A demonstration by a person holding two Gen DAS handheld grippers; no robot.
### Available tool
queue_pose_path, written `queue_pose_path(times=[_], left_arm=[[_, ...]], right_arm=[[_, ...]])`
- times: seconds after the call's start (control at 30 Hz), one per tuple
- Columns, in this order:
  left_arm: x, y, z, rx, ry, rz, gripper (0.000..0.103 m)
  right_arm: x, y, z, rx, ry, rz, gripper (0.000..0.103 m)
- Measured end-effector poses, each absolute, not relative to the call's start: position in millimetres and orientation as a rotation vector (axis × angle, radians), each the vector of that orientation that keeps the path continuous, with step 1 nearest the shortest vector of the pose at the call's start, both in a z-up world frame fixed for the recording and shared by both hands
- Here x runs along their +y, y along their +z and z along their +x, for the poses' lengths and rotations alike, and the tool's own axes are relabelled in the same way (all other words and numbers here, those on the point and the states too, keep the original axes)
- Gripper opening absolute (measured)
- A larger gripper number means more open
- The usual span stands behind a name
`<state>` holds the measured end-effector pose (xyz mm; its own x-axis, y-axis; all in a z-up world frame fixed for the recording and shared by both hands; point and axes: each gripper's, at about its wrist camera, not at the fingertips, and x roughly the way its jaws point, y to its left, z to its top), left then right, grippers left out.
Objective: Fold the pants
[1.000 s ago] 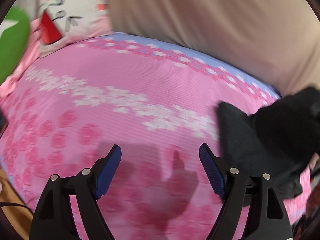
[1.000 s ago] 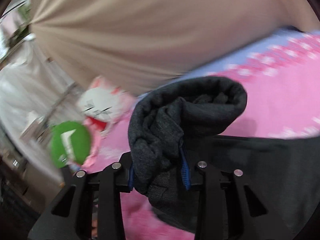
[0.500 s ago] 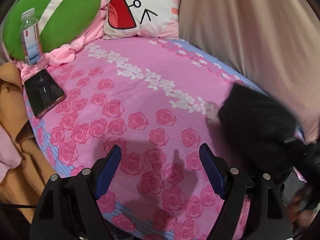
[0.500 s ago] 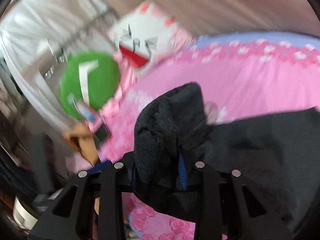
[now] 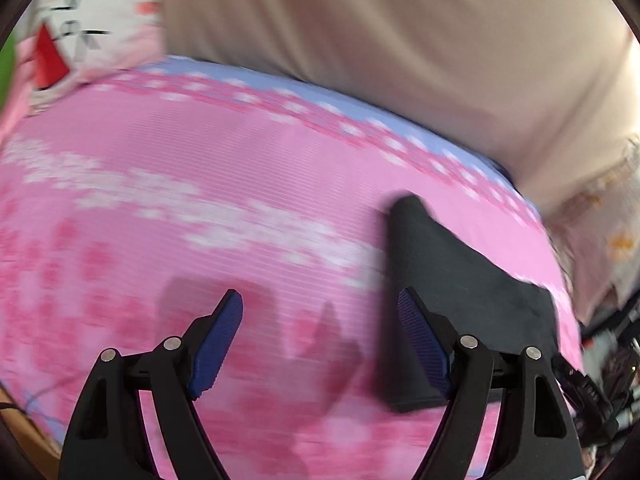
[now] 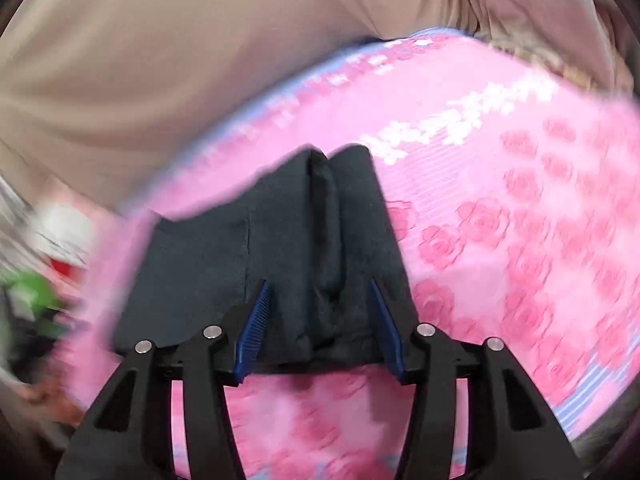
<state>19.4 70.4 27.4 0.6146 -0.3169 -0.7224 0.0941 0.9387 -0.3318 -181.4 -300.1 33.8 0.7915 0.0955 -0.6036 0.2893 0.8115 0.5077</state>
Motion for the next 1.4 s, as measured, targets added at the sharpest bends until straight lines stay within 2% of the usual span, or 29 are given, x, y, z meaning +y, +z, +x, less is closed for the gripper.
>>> queue_pose_path(times=[0.07, 0.17, 0.3, 0.33, 0.4, 0.43, 0.5, 0.57, 0.63, 0.67, 0.7, 0.8, 0.83, 0.9, 1.07, 1.13, 1.17, 1.2, 1.23, 1.3, 1.4], left_arm=[[41, 30, 18, 0.894, -0.301, -0.251, 0.078], [10, 31, 11, 0.901, -0.326, -0.194, 0.077], [-3, 34, 0, 0.902, -0.328, -0.162, 0.078], [-6, 33, -2, 0.907, -0.321, -0.155, 0.078], [-8, 32, -1, 0.915, -0.311, -0.136, 0.078], [-9, 32, 0, 0.918, -0.306, -0.129, 0.078], [-9, 33, 2, 0.920, -0.308, -0.123, 0.078], [-11, 36, 4, 0.914, -0.314, -0.120, 0.078], [-14, 34, 5, 0.913, -0.327, -0.125, 0.079], [-15, 32, 7, 0.917, -0.332, -0.129, 0.079], [-16, 28, 8, 0.926, -0.337, -0.135, 0.079], [-15, 16, 16, 0.962, -0.337, -0.162, 0.079], [-14, 14, 17, 0.966, -0.336, -0.172, 0.079], [-6, 4, 24, 0.986, -0.327, -0.220, 0.079], [-3, -24, 46, 1.096, -0.435, -0.393, 0.079], [-8, -33, 50, 1.123, -0.515, -0.451, 0.079], [-10, -34, 51, 1.101, -0.539, -0.457, 0.073], [-11, -35, 51, 1.076, -0.548, -0.448, 0.058], [-14, -38, 55, 1.077, -0.569, -0.432, 0.024], [-9, -38, 59, 1.075, -0.588, -0.471, 0.016], [3, -12, 57, 1.008, -0.605, -0.465, 0.011]], right_arm=[[-299, 50, -176, 0.630, -0.088, 0.558, 0.053], [-305, 48, -151, 0.667, -0.008, 0.560, 0.064], [-295, 13, -108, 0.763, 0.069, 0.590, 0.065], [-292, 7, -101, 0.773, 0.067, 0.581, 0.062], [-284, 12, -98, 0.759, 0.069, 0.542, 0.033], [-285, 19, -100, 0.735, 0.092, 0.551, 0.027], [-285, 52, -109, 0.656, 0.110, 0.523, 0.019], [-286, 75, -117, 0.618, 0.086, 0.462, 0.018], [-292, 71, -114, 0.665, 0.010, 0.405, 0.023], [-298, 53, -108, 0.731, -0.046, 0.381, 0.029], [-302, 33, -103, 0.804, -0.107, 0.365, 0.030], [-311, 29, -127, 0.739, -0.076, 0.494, 0.032], [-315, 34, -135, 0.709, -0.078, 0.517, 0.036], [-327, 39, -148, 0.672, -0.099, 0.563, 0.065], [-333, 19, -140, 0.746, -0.019, 0.674, 0.065], [-329, 8, -137, 0.761, 0.028, 0.722, 0.069], [-327, 4, -137, 0.763, 0.024, 0.720, 0.068], [-324, 3, -137, 0.757, 0.009, 0.704, 0.058], [-320, 2, -135, 0.759, -0.003, 0.689, 0.052], [-311, 9, -133, 0.755, 0.009, 0.672, 0.035], [-287, 45, -128, 0.705, 0.044, 0.591, 0.030]])
